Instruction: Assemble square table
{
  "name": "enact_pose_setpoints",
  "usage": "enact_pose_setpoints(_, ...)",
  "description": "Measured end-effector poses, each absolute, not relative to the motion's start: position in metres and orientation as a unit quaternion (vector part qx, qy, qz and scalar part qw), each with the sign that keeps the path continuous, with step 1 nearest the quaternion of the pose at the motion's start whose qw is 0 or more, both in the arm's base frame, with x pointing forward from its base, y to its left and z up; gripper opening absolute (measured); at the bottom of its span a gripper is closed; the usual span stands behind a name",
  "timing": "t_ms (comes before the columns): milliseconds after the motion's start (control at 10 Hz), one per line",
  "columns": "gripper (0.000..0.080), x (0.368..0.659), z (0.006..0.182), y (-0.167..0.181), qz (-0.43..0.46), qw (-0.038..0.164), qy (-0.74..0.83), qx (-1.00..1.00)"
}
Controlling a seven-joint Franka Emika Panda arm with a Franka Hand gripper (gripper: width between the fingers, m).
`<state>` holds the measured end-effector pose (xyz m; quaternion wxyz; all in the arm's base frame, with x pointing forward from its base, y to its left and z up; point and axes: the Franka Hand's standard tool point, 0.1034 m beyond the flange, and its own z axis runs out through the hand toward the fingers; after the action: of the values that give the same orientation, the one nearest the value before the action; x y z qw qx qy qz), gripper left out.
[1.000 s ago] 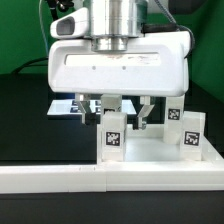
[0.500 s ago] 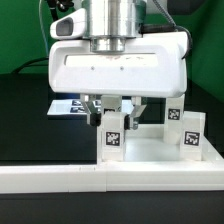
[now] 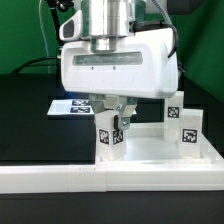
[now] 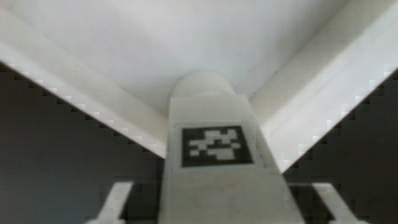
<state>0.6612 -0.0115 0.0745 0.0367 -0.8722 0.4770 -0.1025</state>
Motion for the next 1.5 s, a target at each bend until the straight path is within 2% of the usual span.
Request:
enact_pose_setpoints(400,0.029,0.6624,0.0791,-0.0183,-0.054,0.061,0.684,-0.725)
enact_pose_setpoints(600,0.029,0.6631,0.0788,-0.014,-0.036,0.088,0.784,-0.614)
enact_pose_setpoints(700,0.0294,0.663,0.0788,-0.0121,-0.027,0.095,0.808,-0.58)
enact_pose_setpoints(1200,0.0295,0.6572,0.0718,-0.0133,-0.007,0.083,0.866,-0.493)
enact_pose_setpoints(1300,0.0295,0.6555,0.0719,-0.0146,-0.011,0.074,0.87,-0.488)
enact_pose_setpoints(1400,0.0364,0.6553,0.0718,-0.0149,-0.012,0.073,0.866,-0.495)
enact_pose_setpoints(1500,0.0364,0.6554,0.0723,-0.0144,-0.012,0.074,0.866,-0.495)
